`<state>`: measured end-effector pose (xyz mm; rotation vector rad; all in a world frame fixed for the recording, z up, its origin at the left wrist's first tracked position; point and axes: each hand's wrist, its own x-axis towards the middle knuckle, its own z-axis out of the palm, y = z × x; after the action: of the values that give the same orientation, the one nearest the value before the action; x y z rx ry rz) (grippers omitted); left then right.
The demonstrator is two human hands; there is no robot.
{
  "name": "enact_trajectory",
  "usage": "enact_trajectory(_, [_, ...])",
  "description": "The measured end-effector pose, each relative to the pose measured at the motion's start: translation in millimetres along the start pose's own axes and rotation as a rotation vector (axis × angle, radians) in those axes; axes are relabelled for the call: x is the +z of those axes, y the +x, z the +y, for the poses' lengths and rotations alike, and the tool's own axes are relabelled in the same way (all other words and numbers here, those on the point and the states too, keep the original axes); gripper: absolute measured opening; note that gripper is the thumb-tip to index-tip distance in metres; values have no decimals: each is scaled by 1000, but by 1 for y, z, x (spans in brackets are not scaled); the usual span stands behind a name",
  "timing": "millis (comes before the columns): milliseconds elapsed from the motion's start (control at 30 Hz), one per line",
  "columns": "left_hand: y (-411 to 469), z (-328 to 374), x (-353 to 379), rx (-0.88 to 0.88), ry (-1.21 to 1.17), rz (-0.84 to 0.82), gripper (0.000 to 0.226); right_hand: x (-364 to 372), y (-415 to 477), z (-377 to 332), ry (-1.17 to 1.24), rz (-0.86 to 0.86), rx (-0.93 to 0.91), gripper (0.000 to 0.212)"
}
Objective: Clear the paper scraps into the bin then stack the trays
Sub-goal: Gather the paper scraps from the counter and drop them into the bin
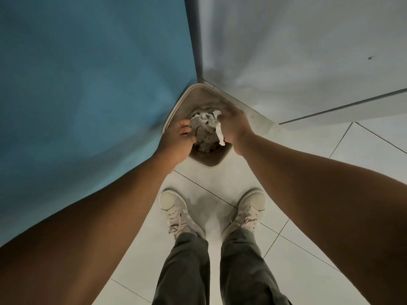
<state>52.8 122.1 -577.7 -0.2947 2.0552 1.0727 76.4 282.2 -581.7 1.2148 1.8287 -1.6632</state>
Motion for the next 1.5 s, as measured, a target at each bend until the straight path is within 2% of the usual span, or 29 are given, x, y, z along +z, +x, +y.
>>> enact_trajectory(200, [-30, 18, -10, 4, 62, 9, 49, -16, -38, -22, -137, -20, -70, 38])
enact_trajectory(367, [-78, 73, -25, 70, 139, 34, 43, -48, -100, -69, -277, -11, -137, 35])
enact_trajectory(567, [-162, 167, -50, 303, 356, 52, 37, -92, -211, -136, -487, 7, -311, 33])
enact_trajectory(833, [-296, 284, -94, 559, 500, 170, 50, -146, -321, -230, -561, 112, -574, 42])
enact_trajectory(933, [-349, 314, -115, 675, 530, 253, 51, -163, -369, -269, -547, 119, -746, 41])
enact_trajectory(1100, [-403, 344, -147, 776, 452, 399, 46, -167, -419, -312, -450, 99, -953, 34])
enact_trajectory(1267, [-446, 344, -190, 751, 326, 619, 49, -145, -460, -347, -466, -12, -1083, 37])
enact_trajectory(1500, [-485, 297, -256, 722, 210, 656, 46, -75, -494, -365, -550, -153, -1160, 38])
